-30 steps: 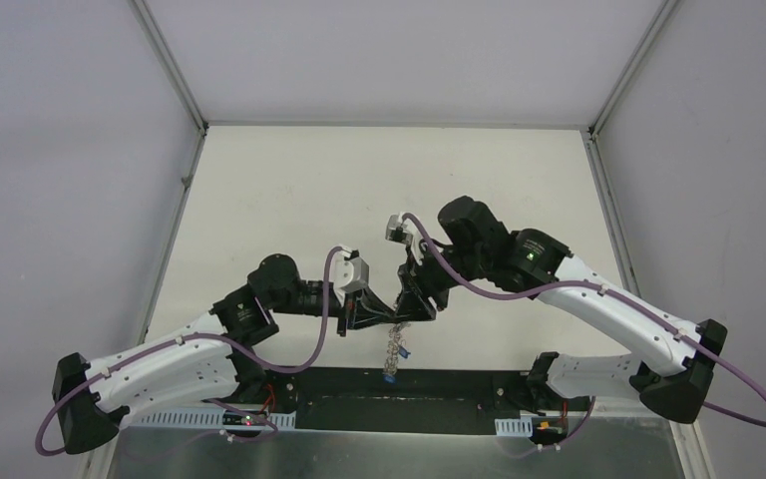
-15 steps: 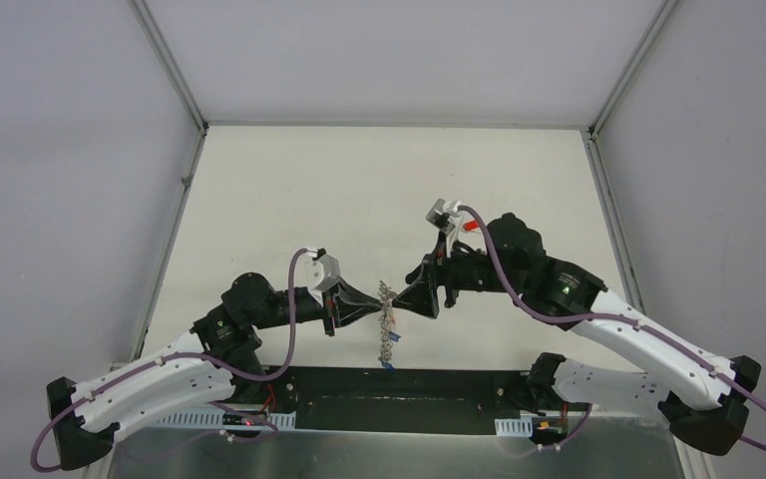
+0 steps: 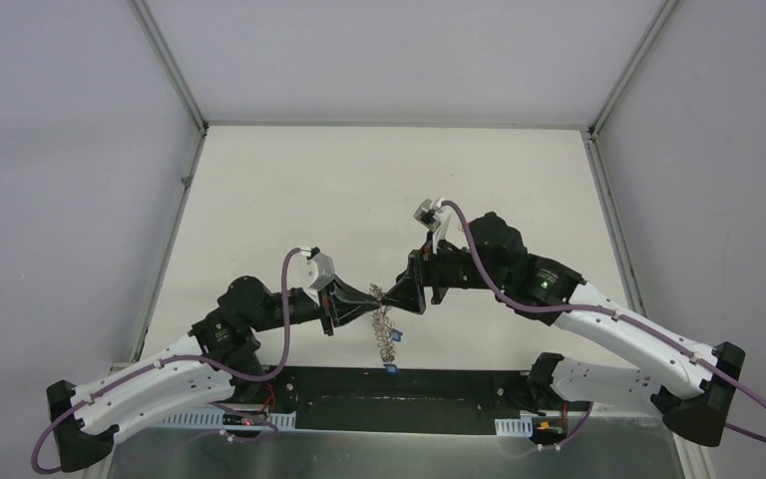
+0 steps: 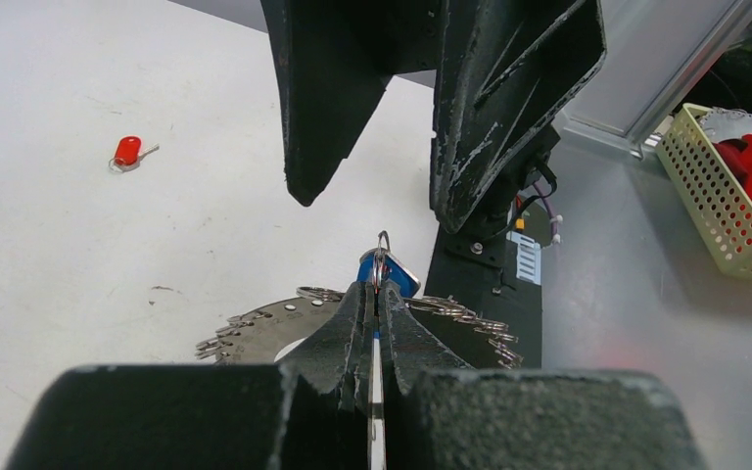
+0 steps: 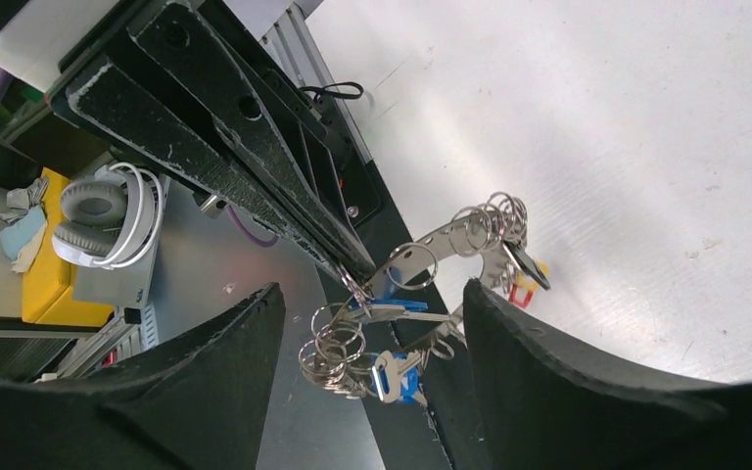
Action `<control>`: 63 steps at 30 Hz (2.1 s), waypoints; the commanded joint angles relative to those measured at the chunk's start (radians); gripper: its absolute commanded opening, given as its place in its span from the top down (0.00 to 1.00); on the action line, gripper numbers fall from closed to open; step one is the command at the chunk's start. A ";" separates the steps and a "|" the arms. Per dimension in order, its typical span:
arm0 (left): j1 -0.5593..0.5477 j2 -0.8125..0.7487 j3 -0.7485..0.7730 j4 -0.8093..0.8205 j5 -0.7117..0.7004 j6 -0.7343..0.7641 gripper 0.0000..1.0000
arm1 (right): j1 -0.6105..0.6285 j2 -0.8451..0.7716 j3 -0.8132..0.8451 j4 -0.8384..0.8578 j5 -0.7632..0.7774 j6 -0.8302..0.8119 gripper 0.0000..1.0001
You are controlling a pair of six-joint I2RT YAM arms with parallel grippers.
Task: Put the keys on the keyring
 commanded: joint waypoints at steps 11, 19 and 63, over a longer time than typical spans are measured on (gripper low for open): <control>-0.009 -0.001 0.024 0.088 0.000 -0.008 1.00 | 0.003 0.044 0.016 0.057 0.012 0.016 0.31; -0.010 -0.008 0.030 0.063 -0.005 -0.001 1.00 | 0.001 -0.005 0.012 0.077 -0.093 0.066 0.37; -0.008 -0.009 0.049 0.048 0.018 0.006 1.00 | -0.008 0.031 -0.048 0.071 -0.067 0.055 1.00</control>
